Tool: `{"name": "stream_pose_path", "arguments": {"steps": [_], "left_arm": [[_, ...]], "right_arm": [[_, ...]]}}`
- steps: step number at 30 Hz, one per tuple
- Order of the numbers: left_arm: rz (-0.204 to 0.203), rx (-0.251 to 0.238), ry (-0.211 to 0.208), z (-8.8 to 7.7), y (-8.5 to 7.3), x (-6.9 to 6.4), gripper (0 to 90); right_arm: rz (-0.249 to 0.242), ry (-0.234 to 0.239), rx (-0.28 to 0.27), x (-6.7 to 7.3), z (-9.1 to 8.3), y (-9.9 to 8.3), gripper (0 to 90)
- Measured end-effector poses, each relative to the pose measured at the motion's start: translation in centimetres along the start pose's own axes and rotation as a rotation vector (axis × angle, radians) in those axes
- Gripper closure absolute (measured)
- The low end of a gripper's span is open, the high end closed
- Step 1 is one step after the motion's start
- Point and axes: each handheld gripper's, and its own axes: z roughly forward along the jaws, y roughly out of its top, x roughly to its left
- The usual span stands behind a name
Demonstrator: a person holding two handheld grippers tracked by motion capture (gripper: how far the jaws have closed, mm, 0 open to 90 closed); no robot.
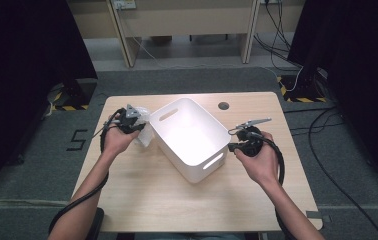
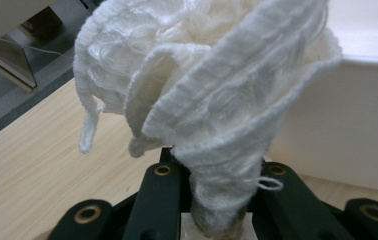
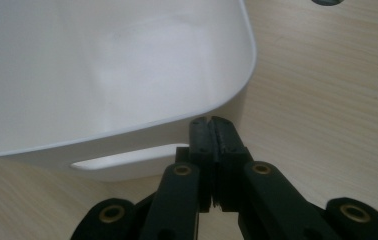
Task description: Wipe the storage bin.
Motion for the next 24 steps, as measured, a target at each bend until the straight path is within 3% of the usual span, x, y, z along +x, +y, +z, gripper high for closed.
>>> {"name": "stream_pose_path", "arguments": {"steps": [4, 7, 10, 15, 17, 20, 22, 24], "left_arm": [[0.018, 0.006, -0.012, 0.0, 0.0, -0.3, 77.9], [0.075, -0.003, -0.016, -0.1, -0.1, -0.5, 77.9], [0.088, -0.01, -0.032, -0.1, -0.3, -0.8, 77.9], [0.143, -0.023, -0.056, -0.4, -0.4, -1.4, 77.9], [0.152, -0.024, -0.063, -0.6, -0.4, -1.5, 77.9], [0.152, -0.028, -0.064, -0.7, -0.3, -1.9, 77.8], [0.177, -0.021, -0.072, -0.8, -0.2, -2.5, 77.8], [0.176, -0.032, -0.091, -1.1, -0.3, -2.9, 77.8]], "right_arm": [[-0.01, 0.004, 0.014, 0.5, 0.6, 0.0, 89.2], [-0.006, 0.002, 0.007, 0.2, 0.8, 0.1, 89.0], [0.0, -0.017, -0.001, -0.5, 1.2, 0.4, 88.9], [0.045, -0.019, -0.028, -2.2, 2.5, 2.0, 89.0], [0.042, -0.055, -0.04, -2.8, 3.0, 2.7, 89.0], [0.075, -0.077, -0.061, -3.8, 4.0, 4.0, 88.2], [0.104, -0.12, -0.083, -4.6, 4.7, 5.1, 85.8], [0.115, -0.143, -0.09, -5.2, 5.0, 5.6, 82.3]]}}
